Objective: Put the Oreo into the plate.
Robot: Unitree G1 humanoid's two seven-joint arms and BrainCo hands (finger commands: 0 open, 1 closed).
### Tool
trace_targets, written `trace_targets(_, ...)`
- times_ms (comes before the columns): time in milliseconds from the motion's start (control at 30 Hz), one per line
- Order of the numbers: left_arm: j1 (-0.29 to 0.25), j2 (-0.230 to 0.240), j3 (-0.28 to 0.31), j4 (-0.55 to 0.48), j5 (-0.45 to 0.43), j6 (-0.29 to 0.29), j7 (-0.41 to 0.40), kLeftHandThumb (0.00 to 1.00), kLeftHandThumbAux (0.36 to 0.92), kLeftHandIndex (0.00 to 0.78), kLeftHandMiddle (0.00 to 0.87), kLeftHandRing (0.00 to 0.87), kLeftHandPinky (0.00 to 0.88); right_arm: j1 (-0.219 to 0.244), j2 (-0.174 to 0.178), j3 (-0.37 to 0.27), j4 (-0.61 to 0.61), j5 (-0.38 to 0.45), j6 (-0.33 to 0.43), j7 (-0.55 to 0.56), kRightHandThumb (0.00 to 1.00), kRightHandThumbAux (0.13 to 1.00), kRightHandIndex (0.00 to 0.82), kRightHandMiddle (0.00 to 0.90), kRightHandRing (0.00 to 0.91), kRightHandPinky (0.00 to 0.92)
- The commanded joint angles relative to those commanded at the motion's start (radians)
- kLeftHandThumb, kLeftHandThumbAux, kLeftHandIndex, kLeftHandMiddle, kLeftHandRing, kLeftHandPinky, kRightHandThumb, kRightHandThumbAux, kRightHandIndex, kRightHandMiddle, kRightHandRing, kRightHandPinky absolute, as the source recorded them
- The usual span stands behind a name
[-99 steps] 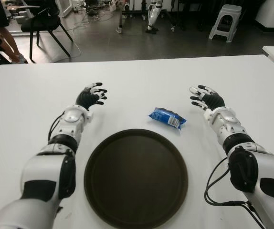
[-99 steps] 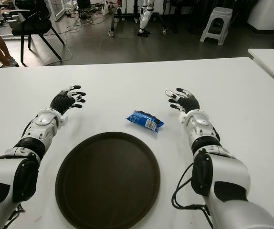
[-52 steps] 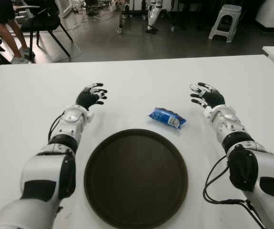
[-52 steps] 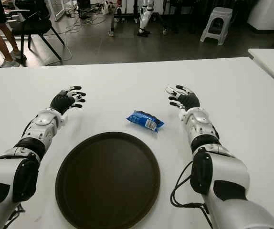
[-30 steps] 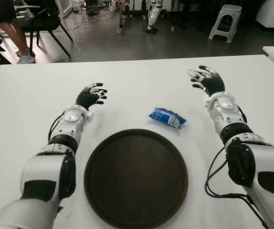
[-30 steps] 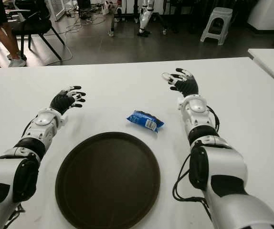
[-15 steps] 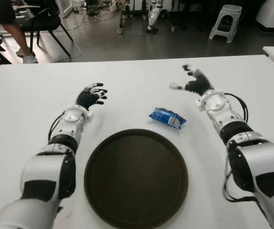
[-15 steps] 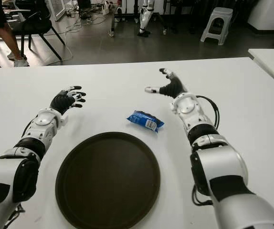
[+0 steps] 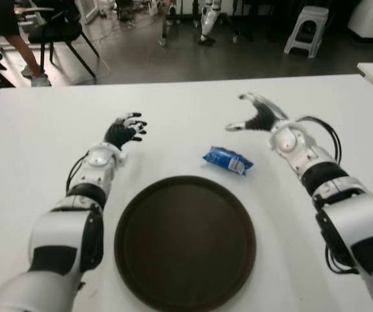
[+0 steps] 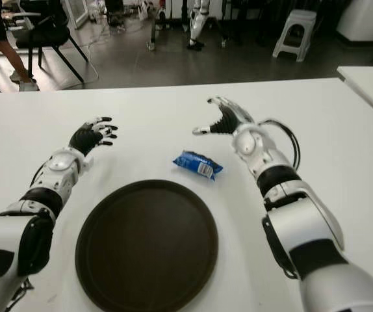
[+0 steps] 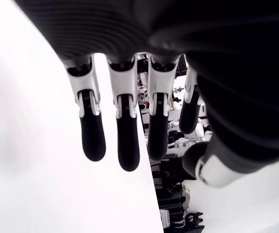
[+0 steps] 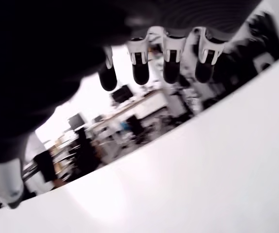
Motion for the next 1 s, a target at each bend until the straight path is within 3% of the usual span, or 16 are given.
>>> trace_targets(133, -0.001, -0.001, -0.003, 0.0, 0.001, 0.0, -0.004, 0.054, 0.678, 0.217, 0.33, 0.348, 0.381, 0.082, -0.036, 0.019, -0.158, 0.009, -0.037, 0.062, 0.0, 0.518, 0.0, 0.0, 0.0, 0.0)
trace_targets(267, -0.002, -0.001, -0.005, 0.0, 0.002, 0.0, -0.005, 0.067, 0.676, 0.22, 0.334, 0.354, 0.386, 0.123, -0.06, 0.025, -0.233, 0.011, -0.078, 0.081, 0.0, 0.508, 0.0, 0.0, 0.0, 0.0)
trace_targets(1000, 0.001, -0.002, -0.016, 0.0, 0.007, 0.0, 0.008, 0.099, 0.695, 0.208, 0.323, 0.339, 0.385, 0.14, -0.086, 0.089, -0.3, -0.098, -0.121, 0.059, 0.0, 0.535, 0.0, 0.0, 0.0, 0.0)
